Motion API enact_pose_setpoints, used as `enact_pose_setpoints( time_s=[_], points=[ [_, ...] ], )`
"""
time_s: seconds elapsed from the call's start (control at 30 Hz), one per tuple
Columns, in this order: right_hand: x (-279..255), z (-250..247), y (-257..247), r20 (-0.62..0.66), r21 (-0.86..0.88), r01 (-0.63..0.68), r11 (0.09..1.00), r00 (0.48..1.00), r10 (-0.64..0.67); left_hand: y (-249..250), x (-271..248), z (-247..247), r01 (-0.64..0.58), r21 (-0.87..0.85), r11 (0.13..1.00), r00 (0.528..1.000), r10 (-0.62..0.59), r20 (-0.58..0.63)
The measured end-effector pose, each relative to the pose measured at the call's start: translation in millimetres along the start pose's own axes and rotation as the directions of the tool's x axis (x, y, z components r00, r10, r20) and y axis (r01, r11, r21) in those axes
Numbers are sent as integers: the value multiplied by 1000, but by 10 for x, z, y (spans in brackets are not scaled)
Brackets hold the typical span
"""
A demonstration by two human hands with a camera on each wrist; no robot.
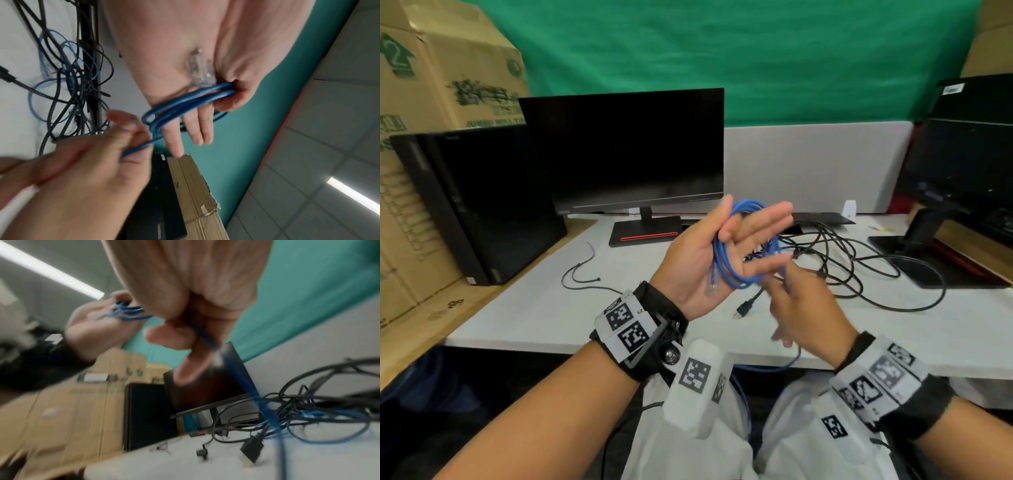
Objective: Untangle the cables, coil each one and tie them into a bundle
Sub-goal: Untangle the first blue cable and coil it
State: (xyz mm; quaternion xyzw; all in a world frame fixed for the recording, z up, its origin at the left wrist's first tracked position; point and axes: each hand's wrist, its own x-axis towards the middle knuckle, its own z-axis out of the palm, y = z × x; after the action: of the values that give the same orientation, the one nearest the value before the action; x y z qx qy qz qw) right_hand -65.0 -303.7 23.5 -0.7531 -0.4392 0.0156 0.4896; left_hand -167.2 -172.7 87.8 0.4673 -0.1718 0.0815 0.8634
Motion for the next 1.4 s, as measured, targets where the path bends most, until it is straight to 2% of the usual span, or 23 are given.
enact_pose_setpoints(
  time_s=[0.07,0.13,0.2,0.23,0.3,0.37,0.4,0.47,0.53,0.57,0.67,0.73,0.8,0.87,0.93,1.0,1.03,1.1,1.13,1.17,1.23,1.4],
  points=[
    [-105,108,36,231,-232,36,972,973,19,53,13,-43,-69,82,994,994,75,-76],
    [-204,182,-4,433,-402,98,910,896,95,73,0,-92,-95,251,963,980,135,-146],
    [-275,175,-147,508,-476,152,866,851,130,27,2,-173,-56,463,885,962,171,-211],
    [-301,142,-237,520,-492,166,855,844,135,-8,3,-220,-21,588,809,953,194,-234],
    [-357,48,-411,542,-495,197,846,831,123,-72,-9,-284,42,838,544,944,253,-212],
    [-416,-60,-560,575,-448,275,851,818,39,-147,-22,-358,61,951,304,971,202,-127],
    [-431,-119,-631,581,-418,322,849,814,-23,-196,-29,-418,75,964,256,979,163,-120],
    [-395,-236,-741,526,-351,404,845,831,-179,-264,-71,-505,126,944,306,976,132,-173],
    [-275,-336,-761,352,-222,446,867,866,-355,-282,-114,-532,175,879,444,967,89,-237],
    [-194,-376,-733,248,-152,440,885,884,-397,-272,-111,-527,192,836,514,965,58,-257],
    [44,-447,-497,11,-16,299,954,954,-299,-215,-75,-413,195,688,699,972,-44,-230],
    [137,-462,-308,-93,-63,216,974,971,-221,-193,-62,-343,210,580,787,976,-133,-173],
    [171,-463,-200,-147,-151,155,976,973,-177,-188,-68,-291,252,520,816,968,-214,-134],
    [177,-451,-157,-148,-197,173,965,968,-204,-189,-76,-247,277,483,831,961,-253,-115],
    [168,-416,-148,-91,-141,178,974,977,-192,-170,-85,-214,286,449,847,958,-266,-109],
    [154,-377,-174,36,34,148,988,988,-149,-134,-90,-209,284,408,868,959,-263,-108],
    [137,-371,-196,120,185,82,979,987,-106,-116,-95,-211,282,387,878,959,-262,-106],
    [96,-363,-242,278,451,-93,888,960,-40,-86,-109,-203,285,343,895,958,-264,-109],
    [82,-348,-261,324,488,-120,865,945,-52,-75,-114,-203,284,324,903,959,-261,-114],
    [64,-326,-286,331,470,-89,878,940,-82,-67,-114,-201,282,309,908,959,-257,-118],
    [37,-273,-317,246,382,7,924,963,-109,-50,-106,-195,282,300,911,958,-253,-133],
    [31,-208,-348,75,400,10,916,996,-44,-34,-90,-204,293,308,905,950,-239,-202]
  ],
)
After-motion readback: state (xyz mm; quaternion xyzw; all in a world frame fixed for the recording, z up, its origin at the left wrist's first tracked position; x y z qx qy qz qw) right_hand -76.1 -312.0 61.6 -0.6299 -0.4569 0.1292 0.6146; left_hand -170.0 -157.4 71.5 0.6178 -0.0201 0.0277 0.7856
